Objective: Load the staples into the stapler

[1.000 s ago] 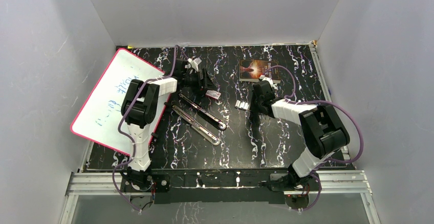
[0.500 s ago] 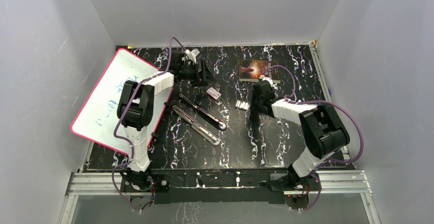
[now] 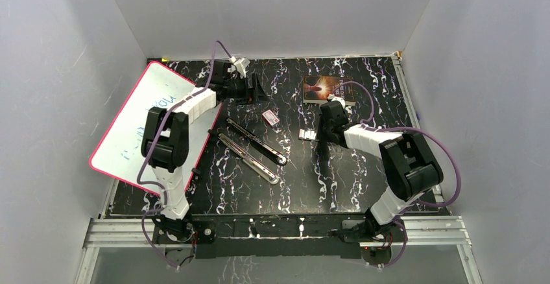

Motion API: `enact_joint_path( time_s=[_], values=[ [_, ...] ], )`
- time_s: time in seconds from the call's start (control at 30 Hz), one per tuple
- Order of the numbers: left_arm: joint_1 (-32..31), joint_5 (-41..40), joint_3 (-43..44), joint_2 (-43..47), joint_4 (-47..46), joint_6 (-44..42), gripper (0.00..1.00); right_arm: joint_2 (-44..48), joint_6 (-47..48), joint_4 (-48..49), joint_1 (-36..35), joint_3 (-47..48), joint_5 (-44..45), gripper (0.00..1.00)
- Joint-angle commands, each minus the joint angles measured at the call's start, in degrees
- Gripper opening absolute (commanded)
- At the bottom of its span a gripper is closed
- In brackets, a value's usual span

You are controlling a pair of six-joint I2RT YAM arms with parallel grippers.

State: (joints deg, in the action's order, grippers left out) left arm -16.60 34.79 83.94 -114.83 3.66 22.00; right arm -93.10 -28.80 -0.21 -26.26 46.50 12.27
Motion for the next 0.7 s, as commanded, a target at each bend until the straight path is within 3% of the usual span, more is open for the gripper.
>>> enact_joint_path(
  time_s=[0.0, 0.2, 0.5, 0.67],
  values=[
    [0.3, -1.2, -2.5, 5.9, -0.2, -2.0, 0.78, -0.2, 1.9, 0.2, 0.3, 3.6, 0.9, 0.07],
    [0.3, -2.1, -4.5, 7.4, -1.7, -2.5, 0.78, -3.2, 5.0, 0.1, 0.2, 7.3, 0.1, 0.03],
    [0.3, -2.1, -5.6, 7.9, -1.9, -3.2, 0.78, -9.8, 11.6, -0.9, 0.3, 13.6, -2.0, 0.10],
    [0.3, -2.2, -5.8, 8.2, -1.7, -3.5, 0.78, -11.8, 15.4, -1.4, 0.6, 15.9, -3.9, 0.09]
  ],
)
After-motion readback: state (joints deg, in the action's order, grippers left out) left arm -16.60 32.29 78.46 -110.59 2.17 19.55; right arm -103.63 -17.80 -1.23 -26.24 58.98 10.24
